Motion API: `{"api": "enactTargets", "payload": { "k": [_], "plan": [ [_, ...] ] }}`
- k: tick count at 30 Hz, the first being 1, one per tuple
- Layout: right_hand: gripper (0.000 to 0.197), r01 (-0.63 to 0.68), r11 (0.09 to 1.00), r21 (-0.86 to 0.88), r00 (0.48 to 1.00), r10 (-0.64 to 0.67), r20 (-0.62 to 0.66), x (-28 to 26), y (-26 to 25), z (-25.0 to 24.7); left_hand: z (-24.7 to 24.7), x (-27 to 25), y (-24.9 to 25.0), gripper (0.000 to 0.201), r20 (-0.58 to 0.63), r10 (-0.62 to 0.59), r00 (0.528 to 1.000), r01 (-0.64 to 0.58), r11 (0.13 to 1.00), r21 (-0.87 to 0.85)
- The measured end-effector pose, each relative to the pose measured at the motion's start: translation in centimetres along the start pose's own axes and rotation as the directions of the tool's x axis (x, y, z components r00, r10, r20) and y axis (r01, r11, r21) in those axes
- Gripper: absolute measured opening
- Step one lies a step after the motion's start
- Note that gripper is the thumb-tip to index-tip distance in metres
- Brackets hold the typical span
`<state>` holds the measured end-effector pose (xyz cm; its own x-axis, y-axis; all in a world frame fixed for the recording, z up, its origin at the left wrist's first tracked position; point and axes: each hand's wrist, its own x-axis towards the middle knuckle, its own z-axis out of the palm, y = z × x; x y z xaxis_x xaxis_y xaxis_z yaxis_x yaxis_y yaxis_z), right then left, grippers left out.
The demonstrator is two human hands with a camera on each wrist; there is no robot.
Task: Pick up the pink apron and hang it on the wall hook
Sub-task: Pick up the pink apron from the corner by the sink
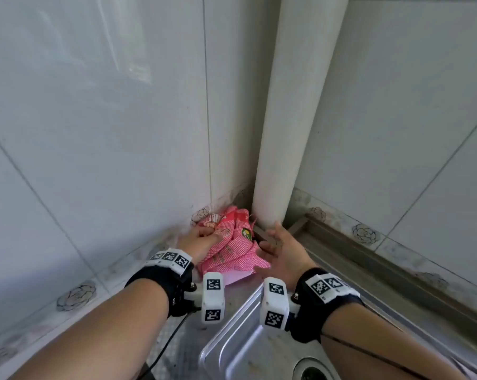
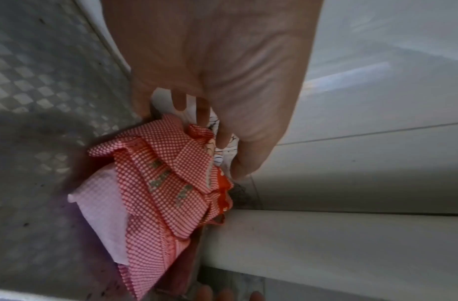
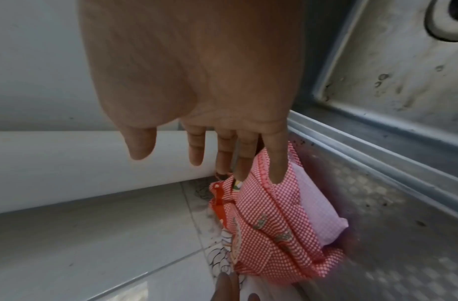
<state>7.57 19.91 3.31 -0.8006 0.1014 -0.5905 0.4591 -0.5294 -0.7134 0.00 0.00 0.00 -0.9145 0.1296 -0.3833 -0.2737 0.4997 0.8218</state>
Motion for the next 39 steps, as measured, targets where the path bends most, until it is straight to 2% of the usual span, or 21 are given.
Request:
{"api": "enactTargets", "payload": {
  "k": [3,6,8,10,12,18,24,27,28,30,31,34,37,39],
  "plan": [
    [0.059,-0.053,0.999,0.007,0.998,0.053,-0.029,1.7,1.0,-0.4,0.6,3.7,-3.1,0.082,0.003,-0.057,0.998,0.057,0.998,-0.023],
    [0.060,-0.069,0.997,0.030,0.995,0.072,-0.076,2.9,1.9,-1.1,2.1,9.0,-8.0,0.097,0.050,-0.103,0.993,0.105,0.994,-0.035],
    [0.060,-0.084,0.996,0.031,0.992,0.086,-0.096,3.6,2.6,-1.2,2.0,7.5,-6.9,0.102,0.048,-0.082,0.995,0.086,0.993,-0.085],
    [0.068,-0.132,0.991,-0.018,0.987,0.130,-0.095,4.1,3.6,-1.1,2.0,5.0,-5.0,0.095,0.043,-0.076,0.996,0.080,0.990,-0.115],
    [0.081,-0.165,0.985,-0.051,0.983,0.160,-0.085,4.2,4.4,-1.0,2.0,4.1,-4.5,0.070,0.027,-0.079,0.997,0.081,0.995,-0.065],
    [0.077,-0.127,0.987,-0.100,0.991,0.121,-0.062,3.4,4.5,-0.9,2.3,2.8,-3.3,0.033,-0.042,-0.074,0.996,0.070,0.994,-0.086],
    [0.076,-0.159,0.986,-0.057,0.986,0.156,-0.057,2.6,5.2,-1.2,2.3,0.2,-2.6,0.051,0.054,-0.089,0.995,0.103,0.924,-0.368],
    [0.076,-0.197,0.978,-0.063,0.979,0.193,-0.066,1.4,5.7,-1.1,2.1,-3.0,-0.3,0.031,0.099,-0.055,0.994,0.096,0.866,-0.491],
    [0.080,-0.226,0.973,-0.055,0.974,0.224,-0.035,0.7,5.8,-0.9,1.9,-4.1,0.2,0.028,0.117,-0.034,0.993,0.090,0.850,-0.519],
    [0.094,-0.286,0.958,-0.019,0.954,0.287,0.086,-0.4,6.1,-0.4,1.5,-5.9,0.8,0.036,0.141,0.019,0.990,0.061,0.838,-0.542],
    [0.095,-0.306,0.952,0.016,0.942,0.300,0.147,-1.2,6.1,0.0,1.4,-7.0,1.2,0.040,0.164,0.048,0.985,0.052,0.832,-0.552],
    [0.070,-0.266,0.961,0.081,0.952,0.248,0.181,-3.2,6.0,1.3,0.8,-10.7,2.0,0.043,0.231,0.100,0.968,0.053,0.817,-0.574],
    [0.041,-0.044,0.995,0.088,0.995,0.036,0.088,-5.1,5.1,1.9,0.2,-14.1,2.3,0.046,0.208,0.137,0.968,-0.005,0.845,-0.535],
    [0.039,0.065,0.994,0.085,0.995,-0.071,0.076,-6.8,4.2,2.1,-0.3,-16.1,2.0,0.058,0.200,0.161,0.967,-0.046,0.874,-0.484]
  ]
}}
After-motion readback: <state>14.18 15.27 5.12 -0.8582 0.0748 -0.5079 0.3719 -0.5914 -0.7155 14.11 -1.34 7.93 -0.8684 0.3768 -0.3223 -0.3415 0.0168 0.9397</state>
